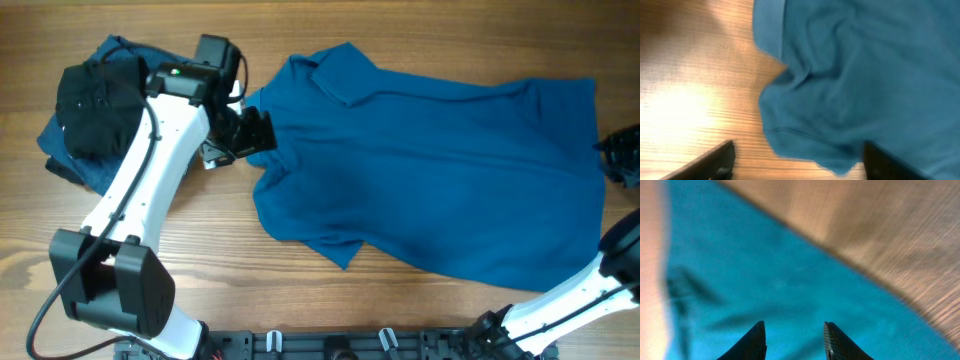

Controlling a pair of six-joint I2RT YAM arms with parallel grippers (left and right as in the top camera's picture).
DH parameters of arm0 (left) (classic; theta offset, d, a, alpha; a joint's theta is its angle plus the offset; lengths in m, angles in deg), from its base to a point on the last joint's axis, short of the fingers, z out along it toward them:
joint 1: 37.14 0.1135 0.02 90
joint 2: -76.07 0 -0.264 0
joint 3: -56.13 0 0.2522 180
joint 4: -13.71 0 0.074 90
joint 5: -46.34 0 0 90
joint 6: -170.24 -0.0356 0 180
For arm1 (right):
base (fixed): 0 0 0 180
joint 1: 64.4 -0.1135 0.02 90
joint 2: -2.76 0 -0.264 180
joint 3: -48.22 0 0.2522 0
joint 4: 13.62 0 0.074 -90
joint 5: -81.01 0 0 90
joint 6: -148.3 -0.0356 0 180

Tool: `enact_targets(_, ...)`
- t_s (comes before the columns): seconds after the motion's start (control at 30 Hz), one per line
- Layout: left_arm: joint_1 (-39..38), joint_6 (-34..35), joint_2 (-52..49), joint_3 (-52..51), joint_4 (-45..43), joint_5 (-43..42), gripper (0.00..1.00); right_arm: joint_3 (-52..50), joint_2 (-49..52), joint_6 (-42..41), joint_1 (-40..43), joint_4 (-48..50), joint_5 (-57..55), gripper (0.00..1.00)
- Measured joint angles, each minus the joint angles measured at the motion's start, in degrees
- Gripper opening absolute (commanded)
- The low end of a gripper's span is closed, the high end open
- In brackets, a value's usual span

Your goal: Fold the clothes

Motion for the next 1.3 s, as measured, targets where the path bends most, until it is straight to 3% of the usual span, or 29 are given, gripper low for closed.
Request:
enact_targets(0.03,-1.1,-0.5,-0.2,-0.2,-2.2,1.3,0.04,0.0,-3.8,0.5,0.0,-1.7,2.6,0.38)
enact_targets(0.23,-10.6,-3.6,-4.8,-5.2,-15.1,7.0,0.04,1.2,-16.4,0.7,-1.7,-10.5,7.1,0.38)
enact_targets(0.4,-13.9,-8.0,-12.9,-7.0,-22.1,8.1,0.04,1.6,-18.9,1.0,-10.8,-16.9,8.4,0.37)
enact_targets(0.6,-11.6,-9.0,-19.1,-7.0,-29.7,8.5,0.04,1.1,-18.9,1.8,-21.8,-17.6,5.6,0.4)
enact_targets(0.77,-6.6,-3.5,-20.1,-6.9,-37.0,9.0,0.04,0.4,-18.9,2.0,-25.1,-18.2,2.0,0.43)
enact_targets(0.87,0.1,-0.7,-20.7,-6.1,-39.1,7.0,0.04,-2.9,-18.9,2.0,-25.8,-16.6,0.4,0.43)
enact_targets(0.97,4.7,0.1,-21.2,-4.7,-38.4,6.0,0.13,-9.1,-18.9,2.0,-26.4,-11.0,-0.2,0.41)
enact_targets(1.0,5.9,0.3,-21.2,-3.9,-37.9,5.9,0.22,-11.4,-18.9,2.3,-26.8,-8.4,-0.2,0.41)
enact_targets(1.13,5.8,-0.5,-21.2,0.4,-34.4,3.8,0.33,-20.8,-18.8,5.0,-29.7,2.0,0.0,0.41)
enact_targets(1.23,4.4,-1.2,-19.6,3.3,-29.2,3.1,0.37,-24.5,-18.7,2.7,-31.5,5.9,-2.2,0.18)
enact_targets(1.3,3.3,-1.5,-15.9,4.4,-23.6,2.8,0.54,-26.0,-17.4,-1.0,-31.6,6.8,-6.3,0.14)
